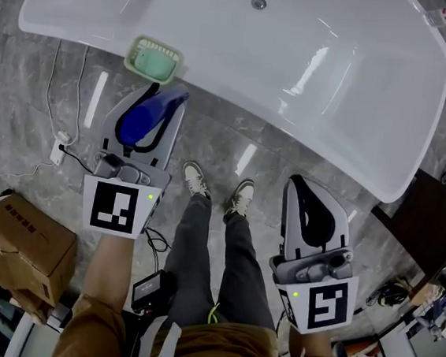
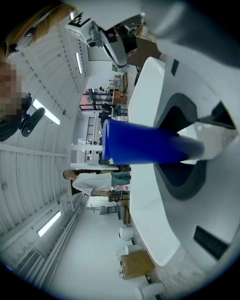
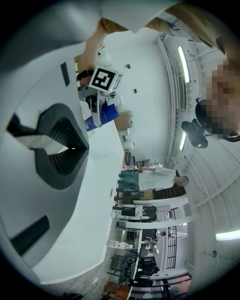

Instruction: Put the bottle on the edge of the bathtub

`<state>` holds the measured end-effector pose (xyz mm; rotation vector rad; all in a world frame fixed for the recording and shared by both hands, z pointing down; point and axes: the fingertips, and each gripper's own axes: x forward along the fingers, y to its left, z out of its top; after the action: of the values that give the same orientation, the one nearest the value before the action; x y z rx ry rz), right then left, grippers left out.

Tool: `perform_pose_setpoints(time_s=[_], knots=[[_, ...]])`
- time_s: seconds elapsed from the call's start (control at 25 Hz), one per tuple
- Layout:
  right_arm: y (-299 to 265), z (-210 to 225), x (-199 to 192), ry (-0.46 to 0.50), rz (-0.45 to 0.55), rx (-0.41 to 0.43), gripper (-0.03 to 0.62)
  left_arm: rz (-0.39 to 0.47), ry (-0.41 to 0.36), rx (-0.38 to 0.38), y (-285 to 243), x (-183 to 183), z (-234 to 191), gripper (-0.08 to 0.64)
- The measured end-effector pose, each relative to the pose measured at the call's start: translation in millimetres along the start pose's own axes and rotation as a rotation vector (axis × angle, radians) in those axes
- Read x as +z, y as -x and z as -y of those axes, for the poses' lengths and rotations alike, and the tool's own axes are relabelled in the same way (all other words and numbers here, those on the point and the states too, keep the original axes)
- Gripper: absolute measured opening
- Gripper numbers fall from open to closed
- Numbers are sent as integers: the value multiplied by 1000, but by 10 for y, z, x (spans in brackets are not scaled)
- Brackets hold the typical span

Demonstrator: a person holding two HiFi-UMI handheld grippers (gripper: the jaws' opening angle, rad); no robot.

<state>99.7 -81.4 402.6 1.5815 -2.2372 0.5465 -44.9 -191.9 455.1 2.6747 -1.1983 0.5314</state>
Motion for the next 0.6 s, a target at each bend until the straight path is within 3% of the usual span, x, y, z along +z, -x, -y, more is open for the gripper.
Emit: perform_pose_setpoints(time_s=[0.6], knots=[[-103,180,-260,-30,-29,-32,5,-36,-6,-3,-491,-430,37,161]])
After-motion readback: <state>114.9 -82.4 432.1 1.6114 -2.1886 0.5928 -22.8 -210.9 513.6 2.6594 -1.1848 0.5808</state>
